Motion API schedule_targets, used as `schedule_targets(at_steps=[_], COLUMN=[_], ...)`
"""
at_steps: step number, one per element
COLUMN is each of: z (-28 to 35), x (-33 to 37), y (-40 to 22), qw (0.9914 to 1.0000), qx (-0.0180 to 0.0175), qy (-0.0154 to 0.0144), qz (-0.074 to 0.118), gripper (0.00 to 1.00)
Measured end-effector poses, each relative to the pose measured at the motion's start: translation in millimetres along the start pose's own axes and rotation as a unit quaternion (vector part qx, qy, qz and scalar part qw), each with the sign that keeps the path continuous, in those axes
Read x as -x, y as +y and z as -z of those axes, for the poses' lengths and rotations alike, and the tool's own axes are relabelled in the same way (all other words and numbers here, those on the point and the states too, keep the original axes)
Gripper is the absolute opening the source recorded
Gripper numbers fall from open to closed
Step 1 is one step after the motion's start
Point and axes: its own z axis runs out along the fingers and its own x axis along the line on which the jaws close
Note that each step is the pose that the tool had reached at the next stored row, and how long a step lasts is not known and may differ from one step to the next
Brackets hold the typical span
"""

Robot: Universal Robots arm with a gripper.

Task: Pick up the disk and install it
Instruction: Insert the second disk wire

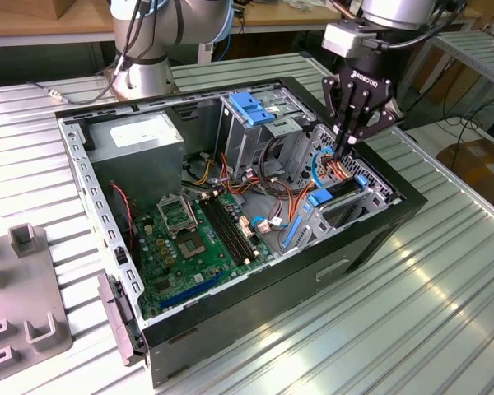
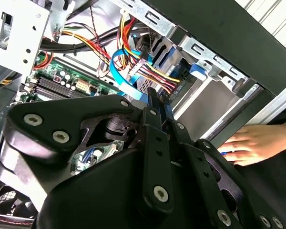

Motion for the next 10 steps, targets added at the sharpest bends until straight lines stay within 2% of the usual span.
schedule_targets(at_steps=[2,3,5,6,10], z=[-1.5,-2.6,-4.6,-5.5,-9.1], x=[-2.6,-5.7,-11.9,-14.3,-24.9], y=[0.5,1.2,2.1,2.5,5.7], qw=[0.99998,0.99994,0.99987,0.99984,0.99954], qx=[-0.0001,-0.0002,-0.0003,-0.0004,-0.0007], qy=[-0.0066,-0.0111,-0.0163,-0.0178,-0.0303], qz=[0.0,0.0,0.0,0.0,0.001], gripper=[0.16,0.16,0.16,0.16,0.16])
